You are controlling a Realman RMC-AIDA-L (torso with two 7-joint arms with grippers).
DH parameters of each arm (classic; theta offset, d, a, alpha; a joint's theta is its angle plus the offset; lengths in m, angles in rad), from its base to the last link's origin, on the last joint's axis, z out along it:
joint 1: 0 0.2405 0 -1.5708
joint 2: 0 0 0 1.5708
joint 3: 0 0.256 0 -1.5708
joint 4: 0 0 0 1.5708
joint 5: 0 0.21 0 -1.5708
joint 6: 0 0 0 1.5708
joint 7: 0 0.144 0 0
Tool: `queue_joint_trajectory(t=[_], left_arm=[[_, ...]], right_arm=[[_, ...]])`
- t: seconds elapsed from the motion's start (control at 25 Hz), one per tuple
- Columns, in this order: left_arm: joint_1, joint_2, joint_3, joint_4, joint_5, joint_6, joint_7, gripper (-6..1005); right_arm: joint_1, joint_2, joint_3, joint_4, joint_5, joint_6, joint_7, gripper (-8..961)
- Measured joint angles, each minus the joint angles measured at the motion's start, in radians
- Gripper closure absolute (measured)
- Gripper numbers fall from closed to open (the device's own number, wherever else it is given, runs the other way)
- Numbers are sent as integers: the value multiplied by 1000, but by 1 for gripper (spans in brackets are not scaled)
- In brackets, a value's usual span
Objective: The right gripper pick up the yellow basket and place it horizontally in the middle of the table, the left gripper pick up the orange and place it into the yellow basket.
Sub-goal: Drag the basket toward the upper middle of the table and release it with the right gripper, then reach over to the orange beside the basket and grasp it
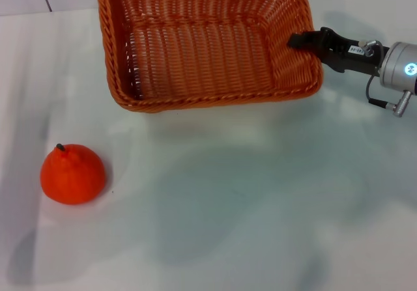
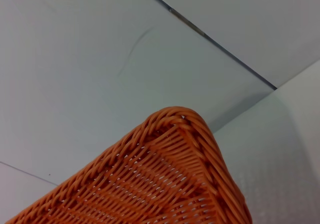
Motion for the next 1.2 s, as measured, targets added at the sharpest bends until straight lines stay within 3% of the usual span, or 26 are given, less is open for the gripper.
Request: queue_joint_trajectory(t=[0.2,0.84,1.08,1.16,1.2], left_arm=[[4,0,0,-1,1,-1,0,420],[17,1,17,-1,6,10,-3,421],[51,8,167,71,6,100,-106,412],[66,7,215,109,6,131,-158,405],[86,9,296,175,12,164,-219,401]], right_arm=[[1,1,0,11,0,0,0,740],[-32,0,9,14,49,51,-7,558],[-94,-13,21,-35,167,197,-44,457],[-115,-13,24,-67,204,232,-49,383],[-127,-13,26,-81,220,244,-53,346]])
